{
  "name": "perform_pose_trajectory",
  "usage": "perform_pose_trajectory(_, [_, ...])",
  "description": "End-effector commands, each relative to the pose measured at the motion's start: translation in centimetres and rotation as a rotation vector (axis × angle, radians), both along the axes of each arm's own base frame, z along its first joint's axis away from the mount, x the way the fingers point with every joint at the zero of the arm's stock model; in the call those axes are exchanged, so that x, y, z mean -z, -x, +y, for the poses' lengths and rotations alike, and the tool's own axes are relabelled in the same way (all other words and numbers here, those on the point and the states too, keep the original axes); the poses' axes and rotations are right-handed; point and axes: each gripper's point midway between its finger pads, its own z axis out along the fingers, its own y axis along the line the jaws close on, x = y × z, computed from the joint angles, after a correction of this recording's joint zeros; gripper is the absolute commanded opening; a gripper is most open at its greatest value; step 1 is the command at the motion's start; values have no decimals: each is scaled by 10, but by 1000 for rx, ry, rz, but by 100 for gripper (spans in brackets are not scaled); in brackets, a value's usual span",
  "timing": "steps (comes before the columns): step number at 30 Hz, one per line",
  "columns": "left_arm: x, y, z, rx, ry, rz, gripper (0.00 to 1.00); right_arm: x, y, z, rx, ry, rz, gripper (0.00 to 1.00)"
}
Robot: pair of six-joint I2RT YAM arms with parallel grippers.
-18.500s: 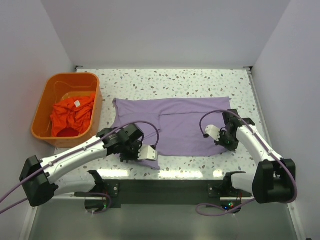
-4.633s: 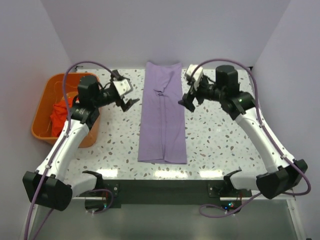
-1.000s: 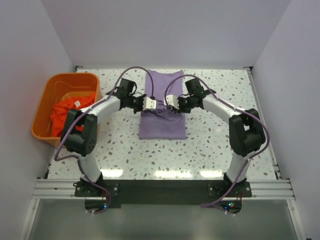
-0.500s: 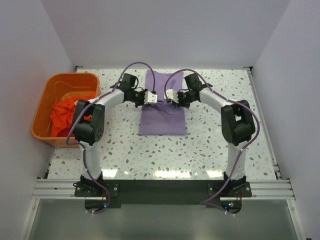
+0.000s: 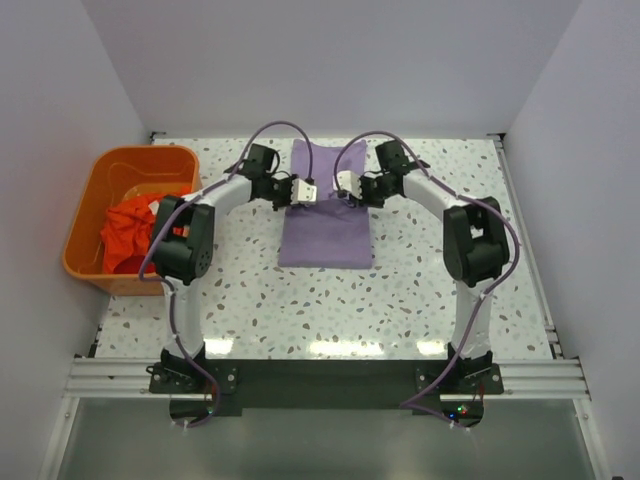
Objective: Fold and stack the t-shirts
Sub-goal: Fold the tshirt
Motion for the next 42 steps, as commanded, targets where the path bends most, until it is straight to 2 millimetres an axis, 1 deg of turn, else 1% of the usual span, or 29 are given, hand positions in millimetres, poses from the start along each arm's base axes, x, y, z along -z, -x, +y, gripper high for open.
perform_pose_trajectory(1, [-13, -18, 0, -12, 17, -50, 16, -8, -8, 9, -43, -31, -35, 9])
perform_pose_trajectory(2, [-14, -19, 2, -22, 15, -49, 19, -10, -11, 9, -32, -32, -38, 23])
perform_pose_trajectory(3, [-17, -22, 4, -45, 12, -53, 24, -12, -14, 9, -22, -38, -47, 32])
perform_pose_trajectory(4, [-22, -26, 5, -66, 21, -62, 33, -16, -16, 10, -8, -45, -50, 44])
perform_pose_trajectory(7, [-35, -29, 16, -115, 33, -64, 43, -32, -24, 8, 47, -61, -81, 50])
perform_pose_trajectory(8, [-41, -31, 21, -156, 52, -52, 45, -42, -26, 6, 66, -62, -97, 51])
perform_pose_trajectory(10, [-56, -24, 30, -195, 80, -45, 47, -51, -19, 4, 91, -76, -87, 52])
perform_pose_trajectory(11, [-72, -17, 31, -196, 98, -58, 47, -66, -14, 2, 95, -86, -106, 52])
perform_pose_trajectory(12, [-64, -4, 35, -199, 93, -23, 48, -69, -6, 1, 92, -91, -89, 52])
perform_pose_trajectory(13, [-64, 6, 36, -197, 94, -12, 48, -64, 8, -2, 87, -89, -53, 51])
perform_pose_trajectory(14, [-79, 17, 36, -188, 115, -26, 49, -77, 19, -3, 79, -101, -56, 50])
perform_pose_trajectory(15, [-66, 35, 39, -188, 112, 17, 51, -77, 33, -4, 67, -107, -19, 50])
perform_pose_trajectory(16, [-65, 47, 38, -183, 119, 35, 52, -68, 50, -6, 54, -101, 21, 49])
perform_pose_trajectory(17, [-62, 65, 38, -169, 122, 53, 53, -75, 64, -4, 39, -115, 29, 48])
perform_pose_trajectory(18, [-59, 75, 38, -163, 117, 64, 53, -72, 73, -5, 32, -110, 40, 47])
perform_pose_trajectory(19, [-55, 84, 36, -151, 112, 74, 55, -58, 89, -6, 24, -95, 80, 46])
perform_pose_trajectory(20, [-56, 93, 34, -143, 116, 74, 55, -54, 100, -1, 1, -87, 94, 45])
perform_pose_trajectory(21, [-44, 107, 35, -140, 105, 109, 56, -54, 110, -1, -10, -83, 99, 44])
perform_pose_trajectory(22, [-41, 116, 30, -123, 104, 120, 56, -40, 127, 3, -33, -67, 138, 42])
perform_pose_trajectory(23, [-43, 123, 28, -112, 104, 112, 56, -36, 134, 5, -44, -57, 146, 41])
perform_pose_trajectory(24, [-31, 133, 28, -108, 93, 127, 57, -31, 139, 8, -55, -49, 144, 41])
perform_pose_trajectory(25, [-28, 141, 22, -92, 89, 128, 57, -19, 152, 9, -66, -34, 170, 39])
perform_pose_trajectory(26, [-27, 146, 21, -86, 85, 122, 57, -13, 155, 9, -68, -20, 170, 38])
perform_pose_trajectory(27, [-18, 153, 20, -82, 74, 131, 57, -9, 156, 11, -71, -16, 165, 38])
perform_pose_trajectory(28, [-14, 160, 15, -66, 66, 135, 57, 4, 163, 9, -73, 10, 182, 37])
perform_pose_trajectory(31, [1, 171, 14, -48, 33, 140, 56, 19, 164, 5, -71, 37, 181, 38])
perform_pose_trajectory(35, [20, 174, 18, -58, -10, 156, 56, 43, 165, -3, -59, 84, 193, 39])
perform_pose_trajectory(36, [25, 175, 19, -61, -21, 162, 56, 46, 161, -5, -50, 91, 174, 39])
perform_pose_trajectory(42, [47, 176, 30, -73, -95, 175, 52, 62, 160, -11, -43, 147, 190, 38])
